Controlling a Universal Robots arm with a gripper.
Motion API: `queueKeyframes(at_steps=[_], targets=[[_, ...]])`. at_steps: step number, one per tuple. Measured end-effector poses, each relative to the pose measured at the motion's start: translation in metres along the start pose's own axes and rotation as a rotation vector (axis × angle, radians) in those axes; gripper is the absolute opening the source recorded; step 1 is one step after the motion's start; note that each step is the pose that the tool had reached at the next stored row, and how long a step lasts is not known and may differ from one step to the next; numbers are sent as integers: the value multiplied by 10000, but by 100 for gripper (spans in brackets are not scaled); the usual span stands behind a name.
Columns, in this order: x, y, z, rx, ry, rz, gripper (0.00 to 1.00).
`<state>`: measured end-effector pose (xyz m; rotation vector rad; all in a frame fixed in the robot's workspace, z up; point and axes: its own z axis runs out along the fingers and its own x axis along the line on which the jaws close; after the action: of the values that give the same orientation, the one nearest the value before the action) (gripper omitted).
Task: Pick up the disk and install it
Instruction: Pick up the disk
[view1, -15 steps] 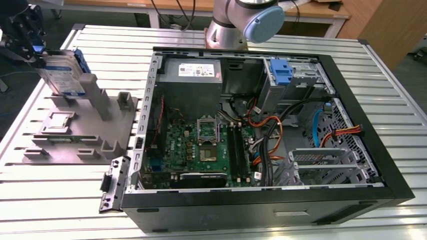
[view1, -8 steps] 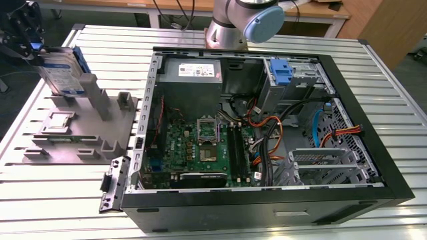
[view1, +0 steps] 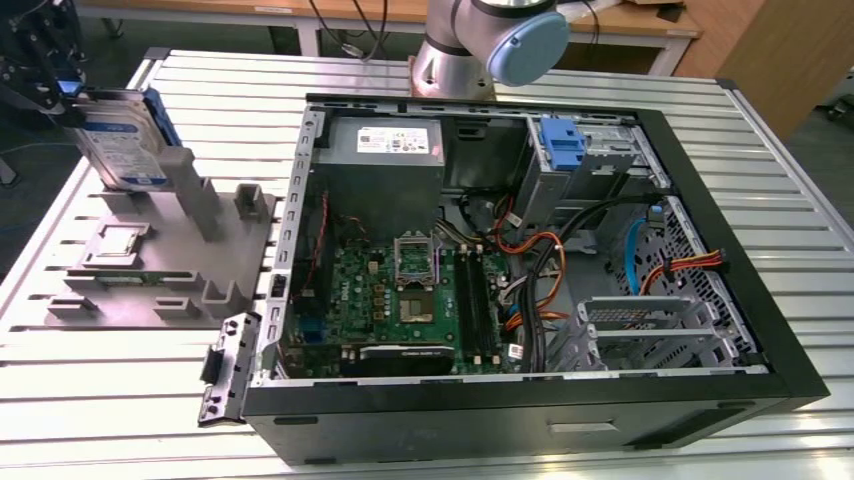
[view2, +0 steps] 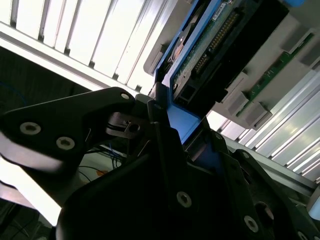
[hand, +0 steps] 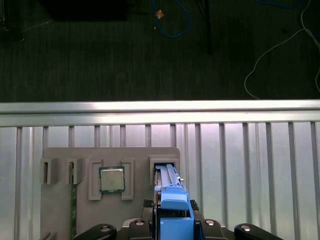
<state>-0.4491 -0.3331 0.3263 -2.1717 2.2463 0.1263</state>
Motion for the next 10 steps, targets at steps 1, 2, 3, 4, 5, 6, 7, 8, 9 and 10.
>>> queueKeyframes(at_steps=[1, 2, 3, 4, 5, 6, 7, 8, 9, 10], targets=[[-1, 0, -8, 0, 0, 0, 36], [-1, 1, -15, -1, 0, 0, 36], [-1, 1, -21, 1, 0, 0, 36], [-2, 1, -27, 1, 0, 0, 36], [-2, 2, -36, 0, 0, 0, 36], [-3, 2, -44, 0, 0, 0, 36], [-4, 2, -53, 0, 0, 0, 36], [-4, 3, -62, 0, 0, 0, 36], [-5, 3, -71, 0, 0, 0, 36], [-6, 4, -81, 0, 1, 0, 36]])
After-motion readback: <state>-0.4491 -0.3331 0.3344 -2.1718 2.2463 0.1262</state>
